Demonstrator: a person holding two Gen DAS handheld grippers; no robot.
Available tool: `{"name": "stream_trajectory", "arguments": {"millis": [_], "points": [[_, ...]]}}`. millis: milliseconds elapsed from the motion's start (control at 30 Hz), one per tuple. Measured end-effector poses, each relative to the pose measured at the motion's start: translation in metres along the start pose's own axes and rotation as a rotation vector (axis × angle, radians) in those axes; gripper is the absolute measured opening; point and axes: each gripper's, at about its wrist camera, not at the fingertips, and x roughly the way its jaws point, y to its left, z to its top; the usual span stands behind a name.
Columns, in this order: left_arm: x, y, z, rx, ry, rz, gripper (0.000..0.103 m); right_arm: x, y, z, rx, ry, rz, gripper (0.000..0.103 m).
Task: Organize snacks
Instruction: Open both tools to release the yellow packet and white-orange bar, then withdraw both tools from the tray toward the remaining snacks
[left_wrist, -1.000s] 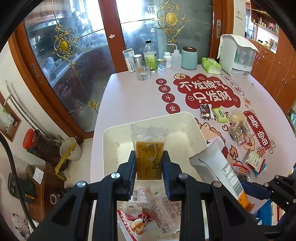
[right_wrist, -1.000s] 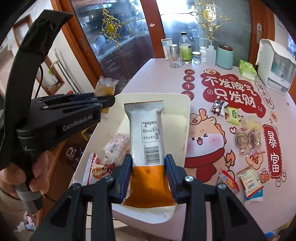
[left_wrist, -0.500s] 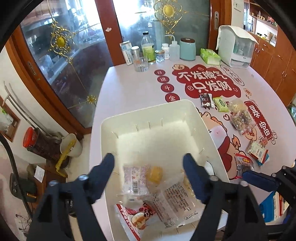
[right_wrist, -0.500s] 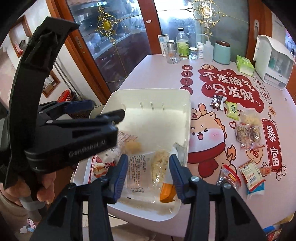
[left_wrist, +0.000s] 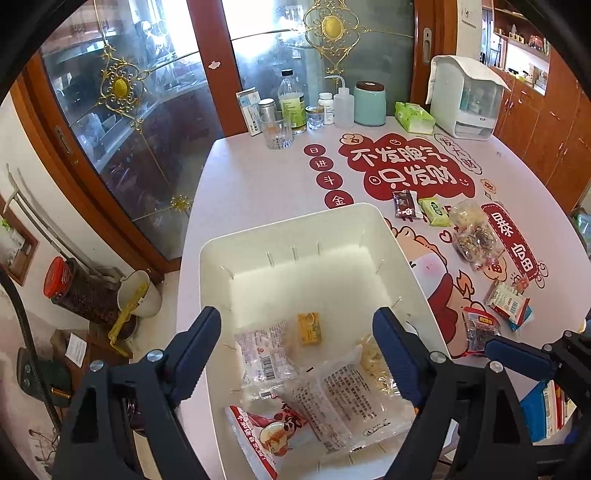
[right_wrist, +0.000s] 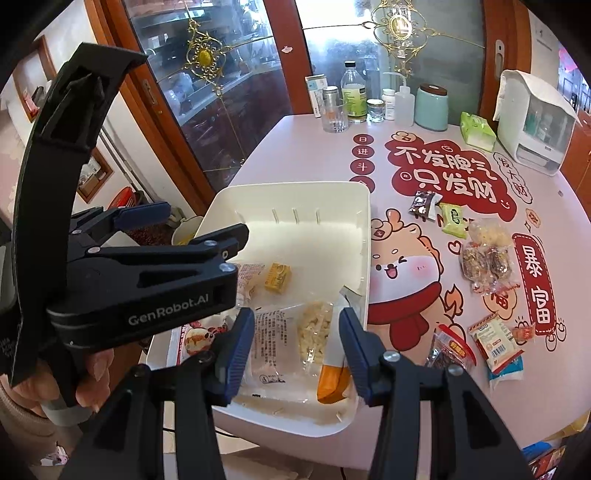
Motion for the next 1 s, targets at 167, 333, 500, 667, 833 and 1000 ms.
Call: {"name": "stream_trajectory", "arguments": {"millis": [167,333,500,667,833,1000], "points": [[-0.002,-0.004,0.000,0.000,0.002,-0.016,0.084,-0.001,-0.002,-0.002,0.009,-0.003,-0.007,0.048],[-0.001,-0.010,0.000,0.005,0.007,-0.028,0.084,-0.005,-0.006,-0.004,0.022,-0.014,-0.004,0.049],[-0.002,-0.017,0.003,0.014,0.002,-0.042,0.084,-0.014,-0.013,-0.005,0.039,-0.047,-0.010,0.055],[-0.007,-0.028,0.008,0.018,-0.051,-0.055,0.084,-0.023,-0.032,-0.004,0.099,-0.076,-0.018,0.055],[-0.018,-0.042,0.014,0.048,-0.115,-0.093,0.084,-0.038,-0.054,-0.003,0.158,-0.139,-0.052,0.055],[-0.022,-0.062,0.024,0.095,-0.132,-0.141,0.083,-0.054,-0.078,-0.005,0.184,-0.210,-0.124,0.054]]}}
